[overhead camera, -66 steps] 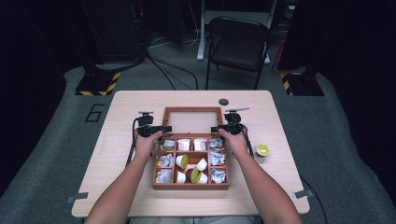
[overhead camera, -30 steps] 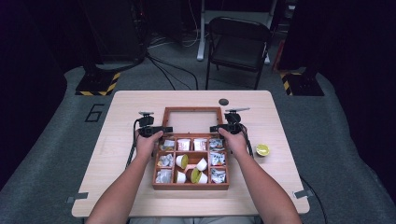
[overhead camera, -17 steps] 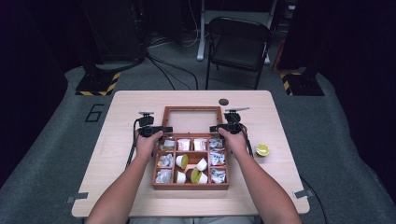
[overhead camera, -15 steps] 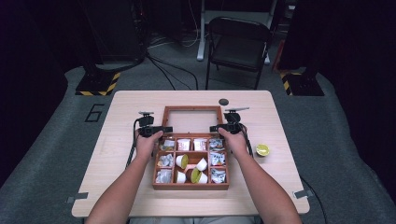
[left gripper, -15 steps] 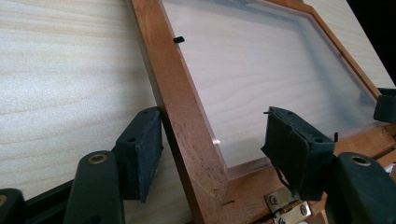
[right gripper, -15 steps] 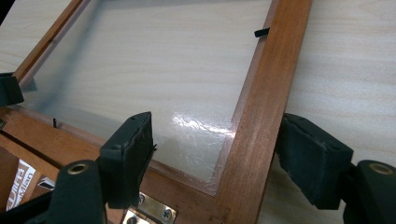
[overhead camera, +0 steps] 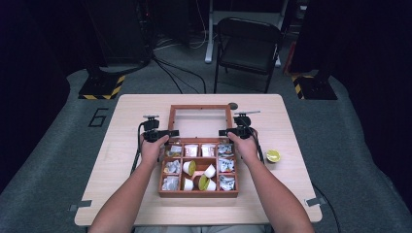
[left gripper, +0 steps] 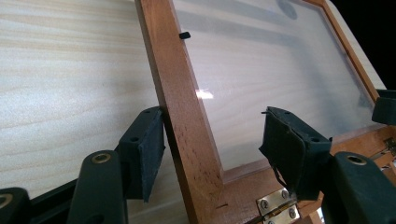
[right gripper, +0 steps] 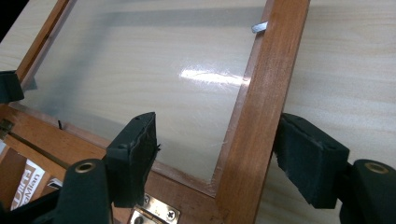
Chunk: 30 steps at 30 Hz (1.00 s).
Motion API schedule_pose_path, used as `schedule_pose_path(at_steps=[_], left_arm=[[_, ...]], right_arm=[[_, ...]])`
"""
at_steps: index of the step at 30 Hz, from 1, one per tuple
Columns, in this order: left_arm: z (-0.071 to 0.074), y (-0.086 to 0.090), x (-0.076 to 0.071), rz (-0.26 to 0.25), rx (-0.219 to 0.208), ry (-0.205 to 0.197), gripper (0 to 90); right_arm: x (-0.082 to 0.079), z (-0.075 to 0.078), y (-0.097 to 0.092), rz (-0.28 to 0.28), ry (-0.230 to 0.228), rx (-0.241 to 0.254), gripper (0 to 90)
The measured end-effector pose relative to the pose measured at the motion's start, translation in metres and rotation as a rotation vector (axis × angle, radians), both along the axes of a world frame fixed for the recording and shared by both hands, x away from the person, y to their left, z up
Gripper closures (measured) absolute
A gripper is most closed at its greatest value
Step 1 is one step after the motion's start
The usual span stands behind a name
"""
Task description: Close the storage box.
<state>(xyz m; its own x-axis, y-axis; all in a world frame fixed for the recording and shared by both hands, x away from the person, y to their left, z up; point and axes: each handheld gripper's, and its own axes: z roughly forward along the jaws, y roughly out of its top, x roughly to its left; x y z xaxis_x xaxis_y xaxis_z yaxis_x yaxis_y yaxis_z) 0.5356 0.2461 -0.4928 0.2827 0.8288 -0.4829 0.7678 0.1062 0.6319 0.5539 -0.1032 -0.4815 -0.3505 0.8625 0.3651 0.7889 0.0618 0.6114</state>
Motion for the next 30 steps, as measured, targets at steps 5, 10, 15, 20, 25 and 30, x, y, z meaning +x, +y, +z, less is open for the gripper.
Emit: schedule_pose_path(at_steps=[5, 10, 15, 20, 25, 30], left_arm=[[0.003, 0.001, -0.001, 0.001, -0.006, -0.018, 39.7], [0.006, 0.001, -0.002, 0.007, -0.017, -0.030, 40.9], [0.009, 0.002, -0.004, 0.001, -0.018, -0.043, 41.2], [0.014, 0.003, -0.006, -0.007, -0.017, -0.065, 41.2], [0.018, 0.004, -0.008, -0.014, -0.020, -0.088, 41.2], [0.023, 0.004, -0.013, -0.016, -0.031, -0.112, 41.2]], right_arm=[[-0.001, 0.004, -0.001, -0.003, -0.017, 0.010, 31.3], [-0.004, 0.009, -0.002, -0.004, -0.024, 0.015, 31.6], [-0.004, 0.013, -0.002, 0.006, -0.041, 0.019, 31.7], [-0.008, 0.019, -0.004, 0.006, -0.052, 0.026, 32.3], [-0.010, 0.022, -0.004, 0.017, -0.085, 0.028, 32.4], [-0.016, 0.028, -0.006, 0.031, -0.105, 0.035, 32.8]])
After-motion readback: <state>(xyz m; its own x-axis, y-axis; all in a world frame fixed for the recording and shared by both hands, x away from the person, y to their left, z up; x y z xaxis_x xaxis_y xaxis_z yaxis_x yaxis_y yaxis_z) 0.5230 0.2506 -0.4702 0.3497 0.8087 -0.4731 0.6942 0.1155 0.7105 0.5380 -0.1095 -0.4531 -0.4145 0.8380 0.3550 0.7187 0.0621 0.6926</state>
